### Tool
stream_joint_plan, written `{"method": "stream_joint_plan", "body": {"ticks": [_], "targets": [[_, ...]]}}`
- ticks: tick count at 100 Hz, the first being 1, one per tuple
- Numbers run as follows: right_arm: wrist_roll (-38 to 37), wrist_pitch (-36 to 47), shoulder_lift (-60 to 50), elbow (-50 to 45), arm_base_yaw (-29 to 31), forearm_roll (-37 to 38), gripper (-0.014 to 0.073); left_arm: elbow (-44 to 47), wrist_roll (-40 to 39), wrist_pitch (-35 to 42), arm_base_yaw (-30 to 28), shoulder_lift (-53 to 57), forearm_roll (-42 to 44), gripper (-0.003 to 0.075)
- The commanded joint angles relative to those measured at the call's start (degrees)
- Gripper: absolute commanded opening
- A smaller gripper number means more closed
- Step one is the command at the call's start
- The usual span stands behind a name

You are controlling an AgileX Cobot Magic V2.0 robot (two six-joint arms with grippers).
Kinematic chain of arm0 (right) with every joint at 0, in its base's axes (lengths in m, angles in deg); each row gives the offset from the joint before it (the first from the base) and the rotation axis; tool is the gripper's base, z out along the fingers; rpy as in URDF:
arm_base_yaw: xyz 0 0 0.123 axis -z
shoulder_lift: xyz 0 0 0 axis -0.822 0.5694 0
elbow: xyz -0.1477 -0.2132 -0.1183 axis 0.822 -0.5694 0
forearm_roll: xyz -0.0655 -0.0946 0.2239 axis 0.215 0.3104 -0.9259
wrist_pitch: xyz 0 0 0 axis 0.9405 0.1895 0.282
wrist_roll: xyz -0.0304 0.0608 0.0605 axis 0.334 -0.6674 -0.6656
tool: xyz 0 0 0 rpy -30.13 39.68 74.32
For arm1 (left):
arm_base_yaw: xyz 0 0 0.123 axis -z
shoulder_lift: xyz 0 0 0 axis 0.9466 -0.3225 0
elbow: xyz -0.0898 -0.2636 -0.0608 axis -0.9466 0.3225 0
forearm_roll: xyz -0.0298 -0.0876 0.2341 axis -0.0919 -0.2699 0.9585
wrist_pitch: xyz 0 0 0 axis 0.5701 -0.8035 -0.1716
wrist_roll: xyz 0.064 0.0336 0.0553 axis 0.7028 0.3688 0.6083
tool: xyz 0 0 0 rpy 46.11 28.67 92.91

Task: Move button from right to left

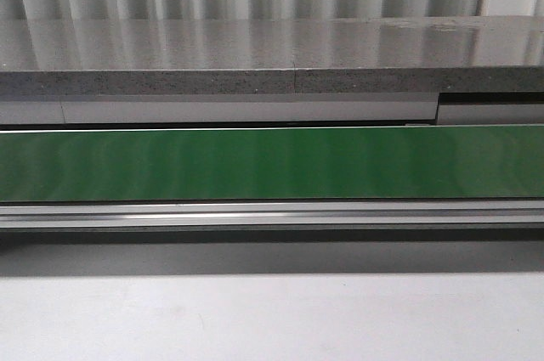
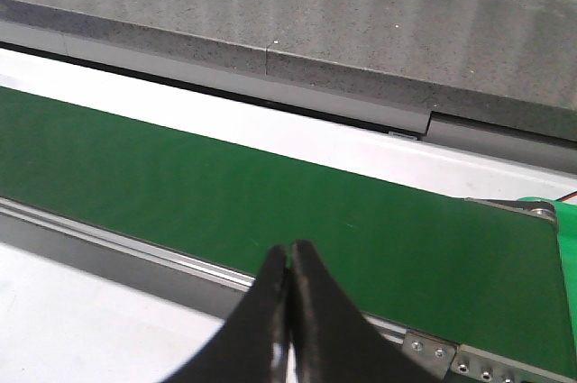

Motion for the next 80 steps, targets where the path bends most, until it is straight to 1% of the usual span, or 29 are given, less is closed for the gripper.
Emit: {"method": "stream_joint_plan", "body": {"ticks": [1, 9, 22, 37, 42, 49, 61, 80], "targets": [[0.4, 4.6, 0.5, 1.4, -0.1, -0.5, -0.0066, 0.5, 1.9, 7.2, -1.5, 2.3, 0.4, -0.0020], [0.4, 4.6, 0.5, 1.4, -0.1, -0.5, -0.0066, 2.8, 2.1, 9.8, -3.1, 5.6, 0.0, -0.0020], [0.4, 4.6, 0.5, 1.4, -0.1, -0.5, -0.0066, 6.7, 2.1, 9.8, -4.9, 10.5, -0.6, -0.0020], [0.4, 4.6, 0.5, 1.4, -0.1, -0.5, -0.0066, 12.7, 2.1, 10.7, -5.5, 17.7, -2.0, -0.0020], [0.4, 4.4, 0.5, 1.4, -0.1, -0.5, -0.0066, 12.2, 2.4, 6.1, -5.5, 17.0, -2.7, -0.0020], [0.4, 4.4, 0.6, 1.4, -0.1, -0.5, -0.0066, 12.4, 2.6, 6.0, -5.4, 17.2, -2.7, -0.0020], [0.4, 4.4, 0.6, 1.4, -0.1, -0.5, -0.0066, 12.4, 3.1, 8.1, -5.4, 17.1, -2.3, -0.0020], [0.4, 4.4, 0.6, 1.4, -0.1, -0.5, -0.0066, 12.4, 3.1, 8.1, -5.4, 17.1, -2.3, -0.0020]]}}
